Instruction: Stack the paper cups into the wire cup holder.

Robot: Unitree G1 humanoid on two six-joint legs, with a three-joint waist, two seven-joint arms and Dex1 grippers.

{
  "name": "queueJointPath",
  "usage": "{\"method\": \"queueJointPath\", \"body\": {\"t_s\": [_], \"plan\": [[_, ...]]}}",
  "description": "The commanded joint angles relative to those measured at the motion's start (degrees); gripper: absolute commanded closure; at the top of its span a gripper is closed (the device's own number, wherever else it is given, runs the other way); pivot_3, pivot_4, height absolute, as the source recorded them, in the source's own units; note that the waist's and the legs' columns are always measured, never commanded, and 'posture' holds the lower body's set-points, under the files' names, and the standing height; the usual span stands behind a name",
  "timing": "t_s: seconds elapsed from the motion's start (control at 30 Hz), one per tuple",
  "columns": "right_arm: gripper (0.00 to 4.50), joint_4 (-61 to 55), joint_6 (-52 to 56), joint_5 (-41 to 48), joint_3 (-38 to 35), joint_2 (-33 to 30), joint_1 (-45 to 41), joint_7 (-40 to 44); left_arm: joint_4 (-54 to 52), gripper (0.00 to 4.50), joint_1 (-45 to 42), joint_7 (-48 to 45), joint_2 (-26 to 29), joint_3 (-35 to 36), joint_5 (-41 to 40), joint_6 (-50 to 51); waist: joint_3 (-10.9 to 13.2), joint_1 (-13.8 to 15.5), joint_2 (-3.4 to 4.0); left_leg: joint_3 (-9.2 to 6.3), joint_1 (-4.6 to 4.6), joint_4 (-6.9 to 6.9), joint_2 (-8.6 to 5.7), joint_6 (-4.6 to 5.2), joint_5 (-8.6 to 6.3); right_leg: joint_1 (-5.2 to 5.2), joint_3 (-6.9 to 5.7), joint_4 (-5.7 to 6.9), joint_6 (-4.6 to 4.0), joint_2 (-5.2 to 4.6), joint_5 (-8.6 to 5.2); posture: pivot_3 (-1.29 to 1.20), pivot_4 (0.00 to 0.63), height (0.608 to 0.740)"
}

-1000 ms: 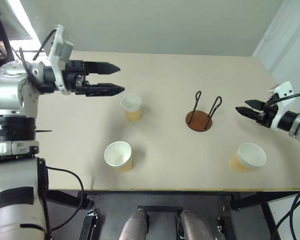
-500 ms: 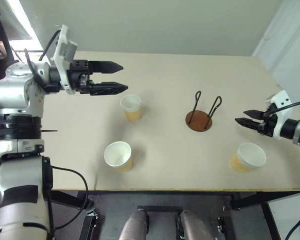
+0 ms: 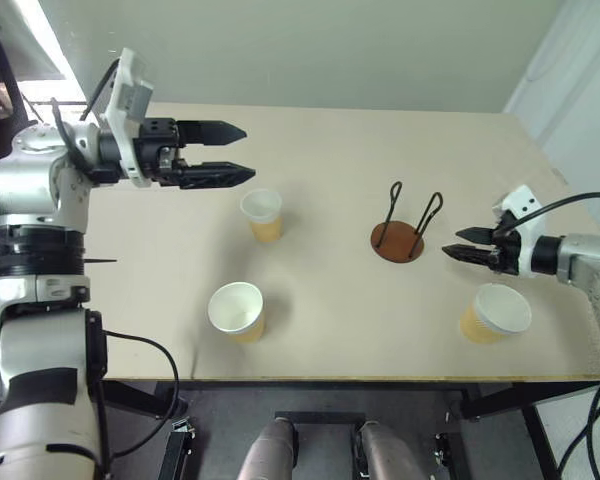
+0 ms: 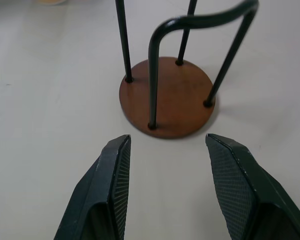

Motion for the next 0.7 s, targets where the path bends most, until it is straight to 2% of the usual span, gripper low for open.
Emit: {"method": "queueJointPath", "body": {"t_s": [0.03,0.4,0.7], "plan": [[2.17,3.0,-3.8,-3.1,1.4,0.6,-3.0,-0.4,-1.4,0.0,-1.0,-0.1,0.9,1.2,-0.2,-0.3,0.0,0.0,0.0,-0.01,0.0,0.0,0.0,0.0,0.0,-0.01,0.0,0.0,-0.01,0.0,0.01,0.0,0.15,0.74],[2.17,9.9,-5.9,-5.6,2.4,3.6,-9.1,0.8,-2.4,0.0,-0.1,-0.1,1.8,1.4,-0.4,0.4,0.0,-0.1,0.0,-0.02,-0.28,0.0,0.01,0.0,0.0,-0.27,-0.03,0.02,-0.02,0.0,0.07,0.0,0.15,0.74],[2.17,7.3,-3.8,-4.8,4.9,4.7,-11.3,6.6,-1.6,0.0,-0.4,-0.1,1.6,1.1,-0.2,0.2,0.0,0.0,0.0,-0.03,-0.34,0.01,0.01,0.0,0.0,-0.31,-0.05,0.01,-0.08,-0.01,0.05,0.0,0.15,0.74]]}}
